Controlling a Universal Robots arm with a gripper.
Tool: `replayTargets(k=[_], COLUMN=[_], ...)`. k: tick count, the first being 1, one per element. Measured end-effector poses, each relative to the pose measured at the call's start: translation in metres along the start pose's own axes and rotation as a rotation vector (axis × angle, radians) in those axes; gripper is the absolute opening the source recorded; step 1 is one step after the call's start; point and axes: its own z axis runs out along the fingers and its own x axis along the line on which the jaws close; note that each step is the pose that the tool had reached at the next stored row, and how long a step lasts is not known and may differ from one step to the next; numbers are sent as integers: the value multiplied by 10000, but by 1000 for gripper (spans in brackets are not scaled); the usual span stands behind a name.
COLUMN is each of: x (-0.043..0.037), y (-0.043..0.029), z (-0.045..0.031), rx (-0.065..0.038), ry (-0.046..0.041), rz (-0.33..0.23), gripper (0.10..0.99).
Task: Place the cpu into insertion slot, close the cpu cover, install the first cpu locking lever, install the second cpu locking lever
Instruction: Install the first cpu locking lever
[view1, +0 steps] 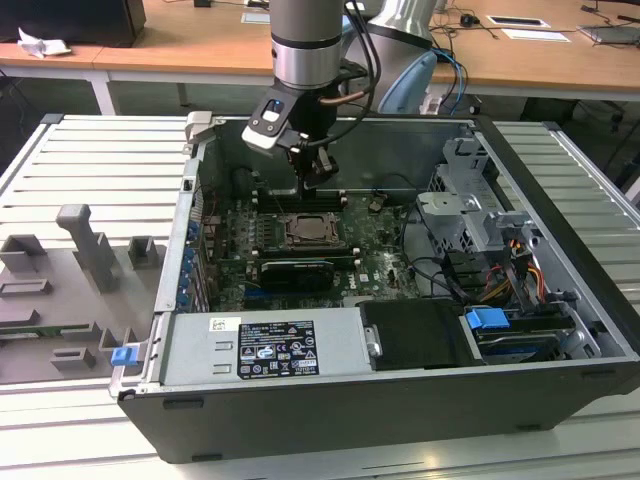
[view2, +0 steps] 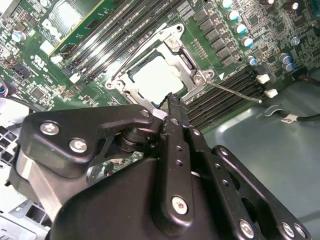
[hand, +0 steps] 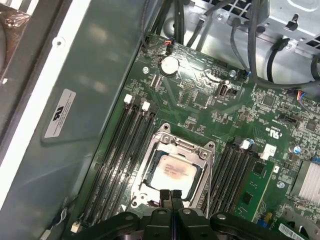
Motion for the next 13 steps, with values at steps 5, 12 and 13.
replayTargets(k=[5,12,13], x=[0,0,0], y=[0,0,0], z=[0,0,0], rx=[-5,-10,-11], ry=[10,22,24], rz=[-219,-475,-504], gripper=[106,106,106])
